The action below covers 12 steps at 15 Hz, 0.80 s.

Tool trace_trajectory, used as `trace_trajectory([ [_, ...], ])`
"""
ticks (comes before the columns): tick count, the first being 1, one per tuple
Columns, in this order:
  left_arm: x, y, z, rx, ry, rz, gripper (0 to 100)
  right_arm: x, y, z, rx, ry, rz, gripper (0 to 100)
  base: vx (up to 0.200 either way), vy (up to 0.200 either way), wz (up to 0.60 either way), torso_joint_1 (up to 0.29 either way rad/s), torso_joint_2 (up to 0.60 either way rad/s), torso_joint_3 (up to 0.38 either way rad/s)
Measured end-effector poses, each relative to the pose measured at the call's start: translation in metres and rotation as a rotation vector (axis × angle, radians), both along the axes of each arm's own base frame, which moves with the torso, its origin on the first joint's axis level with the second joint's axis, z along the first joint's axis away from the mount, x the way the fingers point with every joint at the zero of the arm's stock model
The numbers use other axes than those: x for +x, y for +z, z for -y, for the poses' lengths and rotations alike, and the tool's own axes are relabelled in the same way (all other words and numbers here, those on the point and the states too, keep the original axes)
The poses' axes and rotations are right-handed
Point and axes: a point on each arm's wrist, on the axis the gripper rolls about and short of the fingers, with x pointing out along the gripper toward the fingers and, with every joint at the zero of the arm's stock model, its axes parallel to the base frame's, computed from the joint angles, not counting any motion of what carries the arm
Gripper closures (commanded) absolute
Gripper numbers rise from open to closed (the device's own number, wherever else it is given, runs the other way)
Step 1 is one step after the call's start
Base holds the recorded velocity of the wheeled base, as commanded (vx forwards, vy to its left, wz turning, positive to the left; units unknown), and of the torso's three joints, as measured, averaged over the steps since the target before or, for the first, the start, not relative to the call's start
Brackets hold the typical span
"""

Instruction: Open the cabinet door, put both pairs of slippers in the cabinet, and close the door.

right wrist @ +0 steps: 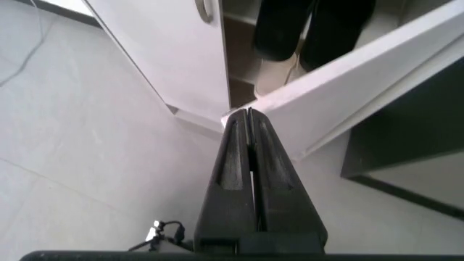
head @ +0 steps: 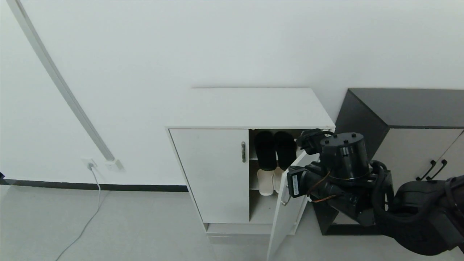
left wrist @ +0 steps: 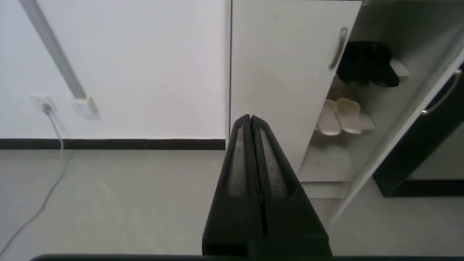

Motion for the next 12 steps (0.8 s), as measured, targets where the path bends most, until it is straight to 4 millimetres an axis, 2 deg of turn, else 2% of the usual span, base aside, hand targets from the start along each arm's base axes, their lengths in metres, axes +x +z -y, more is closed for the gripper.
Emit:
trace_trajectory([
  [5,0.0,0.0,0.0,0.0,0.0,-0.001,100,-0.002,0.002,0.005,0.007,-0.003,0.027,100,0.0,0.0,0.0,0.0,0.0,0.0],
  [10,0.0,0.0,0.0,0.001,-0.001,-0.002,100,-0.018,0.009,0.031,-0.057,-0.015,0.016,100,0.0,0.0,0.0,0.0,0.0,0.0],
  [12,0.0,0.0,0.0,0.001,-0.005,-0.002,100,-0.027,0.005,0.041,-0.086,-0.02,-0.018,100,0.2,0.0,0.0,0.0,0.0,-0.002],
])
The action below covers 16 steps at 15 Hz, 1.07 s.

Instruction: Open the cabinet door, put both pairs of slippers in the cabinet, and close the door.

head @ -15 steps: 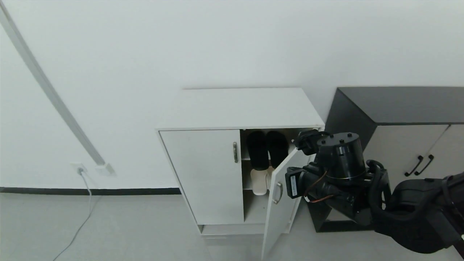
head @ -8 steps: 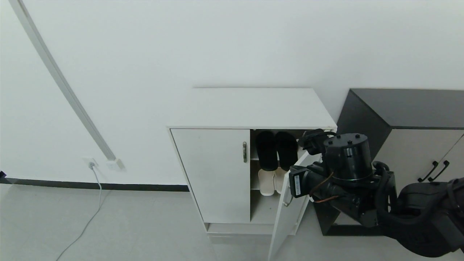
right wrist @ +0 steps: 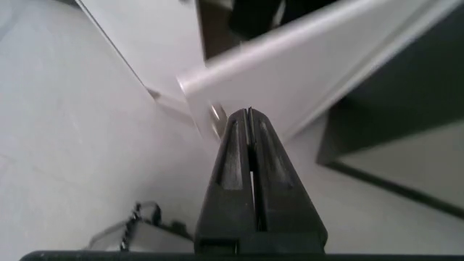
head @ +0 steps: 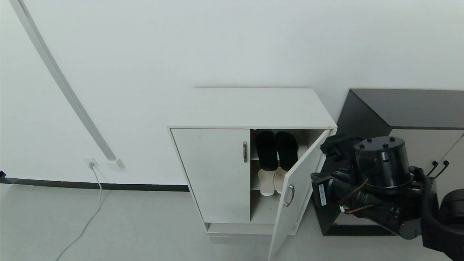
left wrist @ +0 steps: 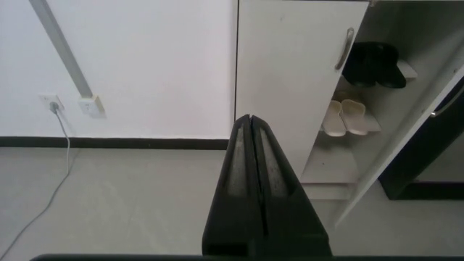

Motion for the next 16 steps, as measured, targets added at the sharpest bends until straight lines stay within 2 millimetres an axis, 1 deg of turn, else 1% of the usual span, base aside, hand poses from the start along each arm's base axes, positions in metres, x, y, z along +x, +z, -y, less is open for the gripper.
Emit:
trace_trajectory([
  [3,0.0,0.0,0.0,0.001,-0.004,-0.001,100,-0.01,-0.005,0.009,-0.011,0.001,-0.019,100,0.2,0.0,0.0,-0.009,0.0,0.009],
  [8,0.0,0.0,0.0,0.001,-0.004,-0.001,100,-0.023,-0.022,0.02,-0.052,0.002,-0.073,100,0.0,0.0,0.0,0.0,0.0,0.0],
  [10,0.0,0.0,0.0,0.001,-0.003,-0.001,100,-0.025,-0.024,0.022,-0.055,0.005,-0.082,100,0.0,0.0,0.0,0.0,0.0,0.0],
  [12,0.0,0.0,0.0,0.001,-0.003,-0.001,100,-0.023,-0.025,0.017,-0.026,0.004,-0.071,100,0.0,0.0,0.0,0.0,0.0,0.0],
  [16,0.0,0.0,0.0,0.001,-0.003,-0.001,100,-0.006,-0.036,-0.002,0.044,0.009,-0.011,100,0.0,0.0,0.0,0.0,0.0,0.0],
])
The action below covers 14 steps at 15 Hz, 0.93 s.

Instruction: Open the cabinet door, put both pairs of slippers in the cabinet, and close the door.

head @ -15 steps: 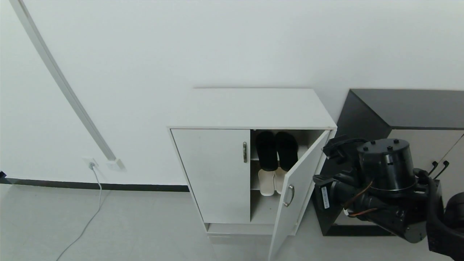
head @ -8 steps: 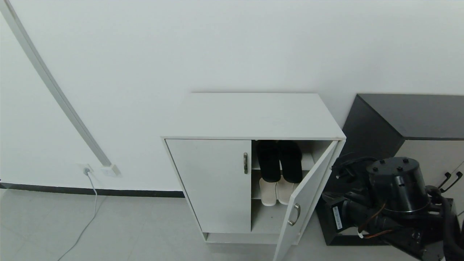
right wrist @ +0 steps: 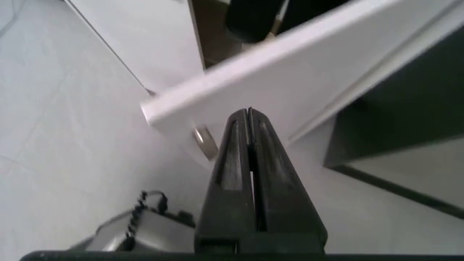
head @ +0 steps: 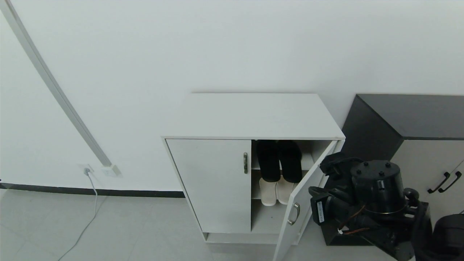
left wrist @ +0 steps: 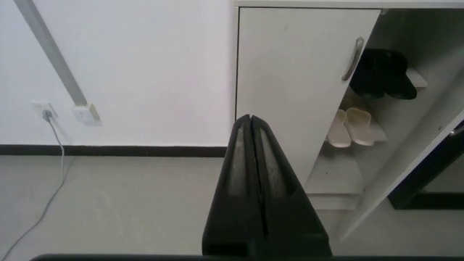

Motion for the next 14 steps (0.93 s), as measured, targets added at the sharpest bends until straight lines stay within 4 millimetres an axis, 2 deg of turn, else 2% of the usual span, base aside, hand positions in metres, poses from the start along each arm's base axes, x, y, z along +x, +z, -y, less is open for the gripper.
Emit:
trace_trajectory([
  [3,0.0,0.0,0.0,0.0,0.0,0.0,100,0.012,-0.009,-0.011,-0.002,0.001,-0.003,100,0.0,0.0,0.0,0.0,0.0,0.0],
  [10,0.0,0.0,0.0,-0.001,0.0,0.0,100,0.043,-0.013,-0.039,0.024,0.003,0.019,100,0.0,0.0,0.0,0.0,0.0,0.0],
  [14,0.0,0.0,0.0,-0.001,0.0,0.0,100,0.062,-0.024,-0.055,0.033,-0.002,0.033,100,0.0,0.0,0.0,0.0,0.0,0.0],
])
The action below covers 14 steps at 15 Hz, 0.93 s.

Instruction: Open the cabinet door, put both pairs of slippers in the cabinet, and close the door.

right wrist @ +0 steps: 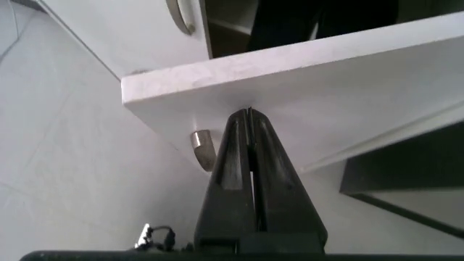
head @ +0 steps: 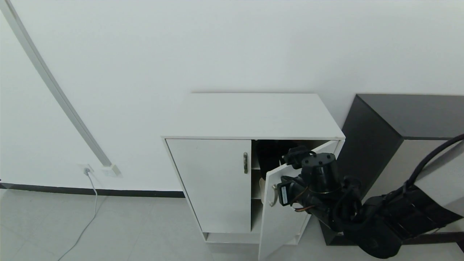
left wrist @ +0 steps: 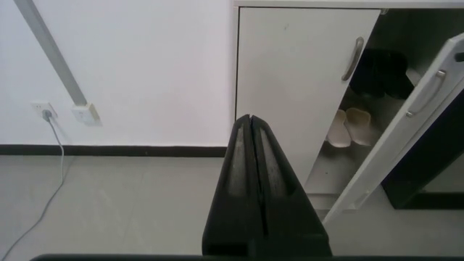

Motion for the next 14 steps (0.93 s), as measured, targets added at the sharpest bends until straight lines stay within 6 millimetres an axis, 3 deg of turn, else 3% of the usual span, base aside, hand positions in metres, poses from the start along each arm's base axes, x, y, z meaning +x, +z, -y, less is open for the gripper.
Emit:
trace_trajectory([
  [8,0.0,0.0,0.0,0.0,0.0,0.0,100,0.051,-0.02,-0.011,0.02,-0.061,0.032,100,0.0,0.0,0.0,0.0,0.0,0.0],
  [14,0.0,0.0,0.0,0.0,0.0,0.0,100,0.075,-0.025,-0.013,0.029,-0.091,0.047,100,0.0,0.0,0.0,0.0,0.0,0.0],
])
